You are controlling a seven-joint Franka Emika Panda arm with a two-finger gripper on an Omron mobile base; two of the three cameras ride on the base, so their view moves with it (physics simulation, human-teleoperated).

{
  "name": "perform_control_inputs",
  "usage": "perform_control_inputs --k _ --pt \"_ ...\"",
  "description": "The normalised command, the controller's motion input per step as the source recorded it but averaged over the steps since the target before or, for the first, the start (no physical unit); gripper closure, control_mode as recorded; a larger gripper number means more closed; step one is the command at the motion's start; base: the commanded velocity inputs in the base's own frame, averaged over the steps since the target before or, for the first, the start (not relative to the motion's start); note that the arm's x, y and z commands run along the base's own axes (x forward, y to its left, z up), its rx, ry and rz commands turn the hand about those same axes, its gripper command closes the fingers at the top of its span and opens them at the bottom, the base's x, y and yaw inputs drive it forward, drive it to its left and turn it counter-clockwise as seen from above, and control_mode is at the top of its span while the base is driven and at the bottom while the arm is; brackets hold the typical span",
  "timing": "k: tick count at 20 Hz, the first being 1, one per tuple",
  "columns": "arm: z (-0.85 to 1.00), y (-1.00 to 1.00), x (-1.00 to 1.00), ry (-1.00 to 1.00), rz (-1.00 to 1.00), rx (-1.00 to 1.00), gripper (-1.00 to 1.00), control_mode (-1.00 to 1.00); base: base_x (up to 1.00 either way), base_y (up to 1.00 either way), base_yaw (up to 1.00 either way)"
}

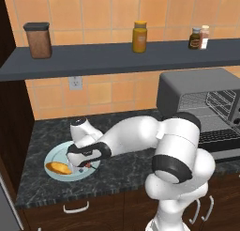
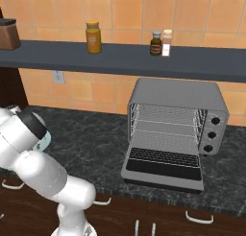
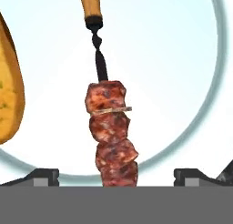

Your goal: Pick up the kebab skewer and baguette bread, and place them inside the toaster oven. Close the toaster oven door and start by setting the timer.

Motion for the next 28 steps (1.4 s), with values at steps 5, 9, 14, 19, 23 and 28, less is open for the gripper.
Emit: perform_control_inputs --k 5,9,14,19,23,28 --pt "-0.18 0.0 0.09 0.0 0.0 0.0 -1.0 -1.0 0.0 0.0 0.0" --pt "-0.15 0.09 0.09 0.0 0.0 0.0 -1.0 -1.0 0.0 0.0 0.0" --pt "-0.13 0.02 0.0 0.01 0.0 0.0 1.0 -1.0 0.0 0.0 0.0" --pt "0.31 -0.43 -0.5 0.02 0.0 0.03 1.0 -1.0 0.0 0.0 0.0" --pt "0.83 -0.73 -0.52 0.0 0.0 0.09 1.0 -1.0 0.0 0.0 0.0" --pt "0.72 -1.0 -0.77 -0.07 0.0 0.15 1.0 -1.0 0.0 0.0 0.0"
